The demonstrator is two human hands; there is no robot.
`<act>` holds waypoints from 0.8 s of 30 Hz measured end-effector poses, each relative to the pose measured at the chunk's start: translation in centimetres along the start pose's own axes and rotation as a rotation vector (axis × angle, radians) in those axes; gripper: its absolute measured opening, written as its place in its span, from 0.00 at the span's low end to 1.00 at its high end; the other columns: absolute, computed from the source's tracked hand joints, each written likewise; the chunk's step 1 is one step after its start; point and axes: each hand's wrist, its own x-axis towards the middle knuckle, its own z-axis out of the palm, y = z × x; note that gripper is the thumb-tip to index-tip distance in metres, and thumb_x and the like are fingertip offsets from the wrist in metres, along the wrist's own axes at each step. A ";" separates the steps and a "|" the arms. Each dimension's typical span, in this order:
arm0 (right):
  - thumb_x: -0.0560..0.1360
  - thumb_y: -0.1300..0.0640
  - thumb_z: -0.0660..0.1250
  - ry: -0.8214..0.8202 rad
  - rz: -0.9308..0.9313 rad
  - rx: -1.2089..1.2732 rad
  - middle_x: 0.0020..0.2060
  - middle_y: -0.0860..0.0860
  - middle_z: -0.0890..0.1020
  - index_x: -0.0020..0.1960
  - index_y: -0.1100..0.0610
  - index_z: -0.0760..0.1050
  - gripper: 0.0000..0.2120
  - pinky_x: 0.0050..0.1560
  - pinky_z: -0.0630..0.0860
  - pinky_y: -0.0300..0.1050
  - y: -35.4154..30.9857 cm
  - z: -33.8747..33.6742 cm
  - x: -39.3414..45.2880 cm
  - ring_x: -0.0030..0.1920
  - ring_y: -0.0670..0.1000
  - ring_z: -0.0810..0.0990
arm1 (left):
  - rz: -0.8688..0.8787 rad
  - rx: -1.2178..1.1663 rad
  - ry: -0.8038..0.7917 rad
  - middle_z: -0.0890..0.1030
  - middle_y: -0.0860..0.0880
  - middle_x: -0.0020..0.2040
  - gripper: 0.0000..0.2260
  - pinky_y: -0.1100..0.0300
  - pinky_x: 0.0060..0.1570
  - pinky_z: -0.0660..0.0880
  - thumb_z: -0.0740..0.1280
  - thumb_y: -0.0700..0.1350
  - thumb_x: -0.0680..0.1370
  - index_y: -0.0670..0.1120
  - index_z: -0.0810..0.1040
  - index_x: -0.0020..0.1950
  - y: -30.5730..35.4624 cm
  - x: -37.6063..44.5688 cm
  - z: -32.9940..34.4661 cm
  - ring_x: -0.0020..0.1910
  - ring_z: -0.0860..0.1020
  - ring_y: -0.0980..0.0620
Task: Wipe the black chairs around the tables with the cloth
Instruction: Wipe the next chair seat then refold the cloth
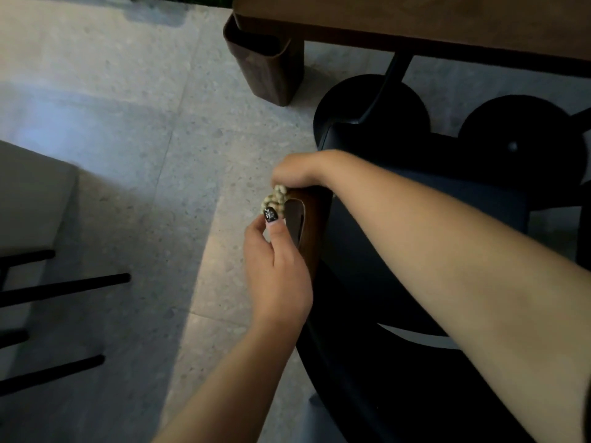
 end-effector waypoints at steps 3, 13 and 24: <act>0.73 0.53 0.61 0.023 -0.011 0.053 0.34 0.51 0.76 0.35 0.54 0.71 0.09 0.33 0.67 0.44 0.8 0.0 -0.1 0.35 0.52 0.74 | -0.004 -0.003 0.008 0.75 0.61 0.54 0.16 0.69 0.48 0.67 0.50 0.57 0.82 0.55 0.69 0.65 -0.2 0.0 0.1 0.56 0.74 0.64; 0.77 0.51 0.53 -0.059 -0.518 -0.796 0.41 0.55 0.81 0.35 0.56 0.74 0.18 0.53 0.74 0.54 -1.6 1.6 -7.7 0.46 0.56 0.78 | -0.167 -0.372 0.260 0.72 0.64 0.49 0.08 0.52 0.63 0.68 0.51 0.53 0.84 0.57 0.70 0.54 -1.0 0.3 -0.2 0.51 0.72 0.67; 0.81 0.56 0.53 -0.490 -0.150 -1.049 0.36 0.50 0.72 0.41 0.60 0.71 0.14 0.33 0.65 0.41 -6.4 6.3 -8.0 0.34 0.47 0.70 | -0.432 -0.737 0.326 0.73 0.51 0.62 0.19 0.50 0.69 0.68 0.52 0.52 0.83 0.46 0.72 0.69 -3.4 0.8 -0.4 0.65 0.72 0.54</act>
